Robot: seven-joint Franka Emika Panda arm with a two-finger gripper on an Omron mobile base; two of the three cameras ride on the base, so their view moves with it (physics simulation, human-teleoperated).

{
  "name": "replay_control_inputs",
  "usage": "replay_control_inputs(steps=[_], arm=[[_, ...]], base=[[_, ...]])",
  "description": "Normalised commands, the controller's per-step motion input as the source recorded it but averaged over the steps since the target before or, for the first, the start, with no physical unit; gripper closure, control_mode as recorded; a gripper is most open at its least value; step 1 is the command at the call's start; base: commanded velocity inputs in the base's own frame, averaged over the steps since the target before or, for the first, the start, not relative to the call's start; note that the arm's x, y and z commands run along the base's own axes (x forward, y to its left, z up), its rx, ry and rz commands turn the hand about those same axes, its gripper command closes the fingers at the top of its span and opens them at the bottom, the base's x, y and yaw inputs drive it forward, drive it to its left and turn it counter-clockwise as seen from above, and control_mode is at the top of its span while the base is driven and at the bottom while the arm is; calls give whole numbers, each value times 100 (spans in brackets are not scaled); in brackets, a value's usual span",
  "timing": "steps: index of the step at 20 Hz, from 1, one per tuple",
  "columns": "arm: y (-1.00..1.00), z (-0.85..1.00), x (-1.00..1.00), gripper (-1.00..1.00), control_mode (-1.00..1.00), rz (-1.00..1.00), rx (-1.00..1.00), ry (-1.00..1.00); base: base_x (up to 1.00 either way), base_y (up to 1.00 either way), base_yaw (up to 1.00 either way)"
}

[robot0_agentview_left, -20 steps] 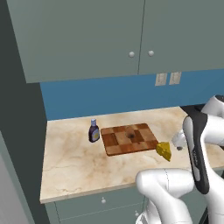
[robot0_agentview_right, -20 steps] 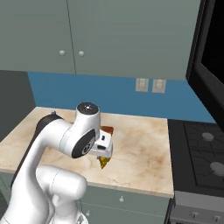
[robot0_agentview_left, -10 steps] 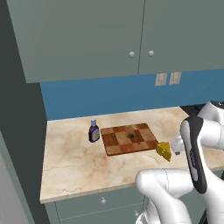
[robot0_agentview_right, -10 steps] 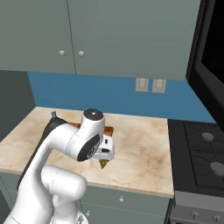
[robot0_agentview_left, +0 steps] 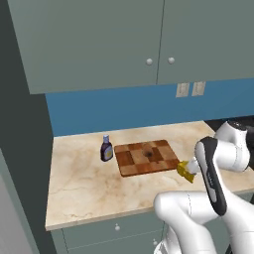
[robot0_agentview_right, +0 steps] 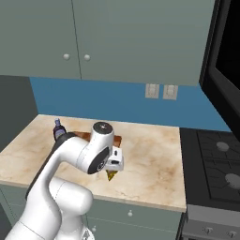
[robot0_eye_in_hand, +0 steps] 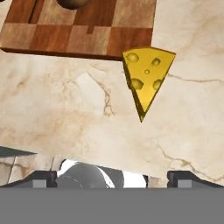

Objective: Retrieve the reheated potato from the microwave, then place the potato, cheese, and condiment on the cutting board.

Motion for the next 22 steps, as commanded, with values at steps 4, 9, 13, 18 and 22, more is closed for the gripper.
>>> replay_control_inputs(steps=[4,9,13,18,22], arm=[[0,-15,47,-100,-100,0,0,0],[-1,-6,11,-100,-100,-2,-2,0],[-8,-13,0,-100,-100,-5,-3,1],[-3,-18,1,-100,-100,-4,-2,3],[0,-18,7,-100,-100,-1,0,1]], base=[[0,0,0],[0,0,0],[0,0,0],[0,0,0],[0,0,0]])
